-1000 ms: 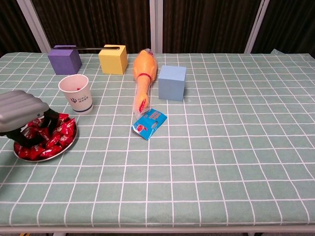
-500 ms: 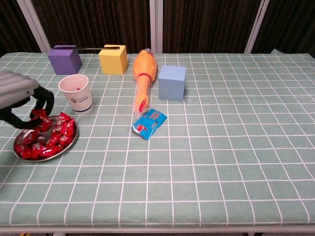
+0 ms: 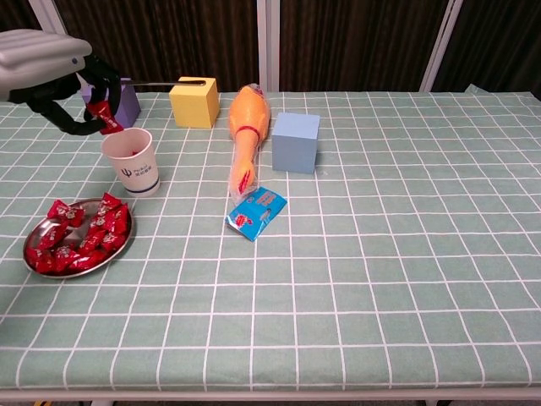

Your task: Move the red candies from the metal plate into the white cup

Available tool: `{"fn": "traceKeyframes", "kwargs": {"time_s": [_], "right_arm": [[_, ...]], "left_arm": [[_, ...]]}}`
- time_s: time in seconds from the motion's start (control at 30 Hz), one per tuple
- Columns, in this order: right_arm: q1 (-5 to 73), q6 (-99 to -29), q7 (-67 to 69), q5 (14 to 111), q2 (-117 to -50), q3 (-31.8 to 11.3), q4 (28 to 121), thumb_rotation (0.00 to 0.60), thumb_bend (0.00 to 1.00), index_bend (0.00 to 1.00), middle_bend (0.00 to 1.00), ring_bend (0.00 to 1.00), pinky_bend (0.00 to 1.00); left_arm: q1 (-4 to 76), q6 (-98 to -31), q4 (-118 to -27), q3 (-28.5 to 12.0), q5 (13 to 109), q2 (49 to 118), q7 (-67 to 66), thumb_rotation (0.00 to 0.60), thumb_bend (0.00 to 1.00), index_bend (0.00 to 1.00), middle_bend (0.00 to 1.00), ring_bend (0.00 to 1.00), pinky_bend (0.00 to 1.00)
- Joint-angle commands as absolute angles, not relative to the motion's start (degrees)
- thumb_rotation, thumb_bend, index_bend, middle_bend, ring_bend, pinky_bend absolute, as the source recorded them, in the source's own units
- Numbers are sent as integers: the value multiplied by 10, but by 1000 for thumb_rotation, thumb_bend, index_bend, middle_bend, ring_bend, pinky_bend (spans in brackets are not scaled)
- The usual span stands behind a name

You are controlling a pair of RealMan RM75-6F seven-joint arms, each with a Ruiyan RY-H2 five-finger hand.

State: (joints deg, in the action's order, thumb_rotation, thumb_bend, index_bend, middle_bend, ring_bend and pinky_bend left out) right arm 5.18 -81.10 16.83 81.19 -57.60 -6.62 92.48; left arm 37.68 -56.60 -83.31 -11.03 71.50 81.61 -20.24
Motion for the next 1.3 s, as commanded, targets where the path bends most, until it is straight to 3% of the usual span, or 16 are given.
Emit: {"fn": "traceKeyframes", "kwargs": {"time_s": [0.03,0.27,0.4,0.53,0.73,0.93,1.17,1.3], "right_arm": [[51,-811,169,811,-576,-66,924,600,155,13,101,18,381],[52,-807,169,808,-576,-66,923,600,155,13,102,18,381],[52,-808,168,808,-576,-67,924,600,156,13,102,18,382],[54,-807,166,811,-575,-67,926,600,155,13,102,18,382],[57,-806,165,815,-577,-68,928,600,155,13,102,18,383],[58,-807,164,819,-576,-68,930,600,156,13,102,18,383],[59,-809,162,824,-576,-66,933,600,155,13,102,18,383],[59,-811,159,825,-575,-66,936,600,155,13,102,17,384]], "left_arm": [[395,-549,-803,-114,689,838,-234,600,466,653,700,930,1000],[401,-545,-785,-99,672,857,-260,600,458,540,585,928,1000],[395,-562,-792,-90,676,854,-271,600,448,399,459,911,1000],[383,-580,-819,-82,683,834,-269,600,432,324,385,892,1000],[355,-629,-871,-67,719,796,-253,600,420,314,368,884,1000],[313,-669,-898,-24,771,772,-212,600,401,354,391,883,1000],[290,-654,-864,26,796,798,-229,600,381,411,427,885,1000],[285,-637,-841,29,779,819,-249,600,356,415,431,885,1000]]}}
